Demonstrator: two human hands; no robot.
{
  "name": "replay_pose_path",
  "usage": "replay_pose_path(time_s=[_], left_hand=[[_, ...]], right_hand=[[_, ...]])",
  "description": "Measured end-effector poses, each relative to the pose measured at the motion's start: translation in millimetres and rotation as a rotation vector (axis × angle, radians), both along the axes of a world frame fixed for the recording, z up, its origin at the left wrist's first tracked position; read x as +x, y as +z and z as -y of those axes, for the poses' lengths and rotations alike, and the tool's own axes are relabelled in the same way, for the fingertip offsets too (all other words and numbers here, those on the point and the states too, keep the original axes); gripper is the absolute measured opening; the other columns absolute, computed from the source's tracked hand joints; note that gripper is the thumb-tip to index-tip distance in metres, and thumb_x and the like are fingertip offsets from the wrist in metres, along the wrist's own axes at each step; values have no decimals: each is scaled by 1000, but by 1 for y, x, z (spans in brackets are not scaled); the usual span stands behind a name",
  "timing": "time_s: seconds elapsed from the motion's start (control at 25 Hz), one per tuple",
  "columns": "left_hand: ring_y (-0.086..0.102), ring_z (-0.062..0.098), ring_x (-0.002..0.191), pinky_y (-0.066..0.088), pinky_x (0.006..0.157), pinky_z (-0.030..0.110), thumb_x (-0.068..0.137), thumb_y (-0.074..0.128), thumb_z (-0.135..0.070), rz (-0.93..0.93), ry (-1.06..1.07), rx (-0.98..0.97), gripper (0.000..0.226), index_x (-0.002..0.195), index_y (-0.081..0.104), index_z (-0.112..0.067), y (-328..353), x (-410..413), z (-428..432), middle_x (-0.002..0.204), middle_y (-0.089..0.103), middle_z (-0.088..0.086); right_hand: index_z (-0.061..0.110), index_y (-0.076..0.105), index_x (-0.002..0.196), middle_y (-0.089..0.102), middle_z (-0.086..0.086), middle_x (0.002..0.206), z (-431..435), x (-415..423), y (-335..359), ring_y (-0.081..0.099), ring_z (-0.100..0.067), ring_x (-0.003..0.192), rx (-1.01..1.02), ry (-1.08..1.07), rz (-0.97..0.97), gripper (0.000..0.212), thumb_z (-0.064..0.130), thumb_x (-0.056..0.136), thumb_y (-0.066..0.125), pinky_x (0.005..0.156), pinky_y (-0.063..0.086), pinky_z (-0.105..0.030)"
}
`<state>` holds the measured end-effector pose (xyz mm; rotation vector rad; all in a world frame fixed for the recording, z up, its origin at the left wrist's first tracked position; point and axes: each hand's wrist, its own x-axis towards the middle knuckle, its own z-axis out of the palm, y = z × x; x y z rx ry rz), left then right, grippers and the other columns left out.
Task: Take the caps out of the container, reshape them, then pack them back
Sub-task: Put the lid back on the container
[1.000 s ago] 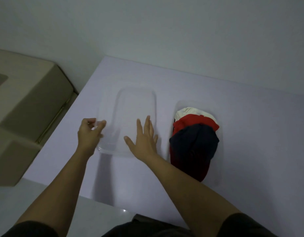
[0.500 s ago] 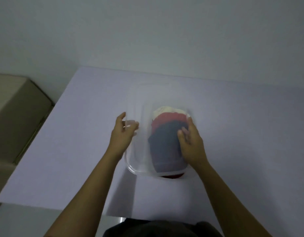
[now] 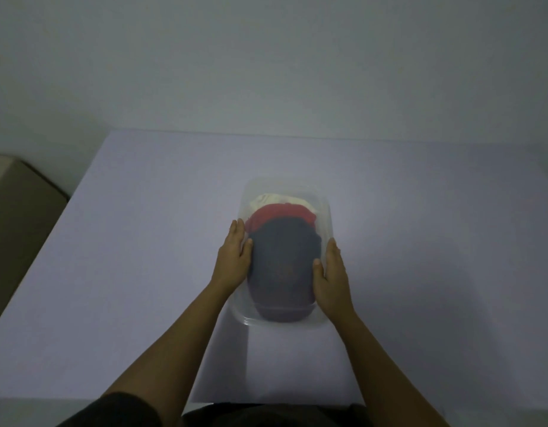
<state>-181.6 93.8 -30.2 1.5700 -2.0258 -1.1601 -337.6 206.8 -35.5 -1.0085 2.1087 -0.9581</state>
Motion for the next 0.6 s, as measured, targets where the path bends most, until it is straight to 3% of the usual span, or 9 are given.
replay_pose_path(time_s=[0.4,0.6], left_hand=[[11,21,147,12,115,28,102,24,-29,94,-9,-43,54,150,5,-14,-7,-3,0,160,5,4],[10,20,147,11,114,28,102,24,-30,82,0,-16,55,150,3,-15,-15,-1,0,160,4,3]], right_hand=[[14,7,150,14,-2,159,5,4,-2,17,-21,146,61,-36,-26,55,21,101,32,119,14,-44],[19,6,151,10,-2,160,5,7,4,21,-22,144,126,-28,-89,56,26,101,32,113,23,-33]])
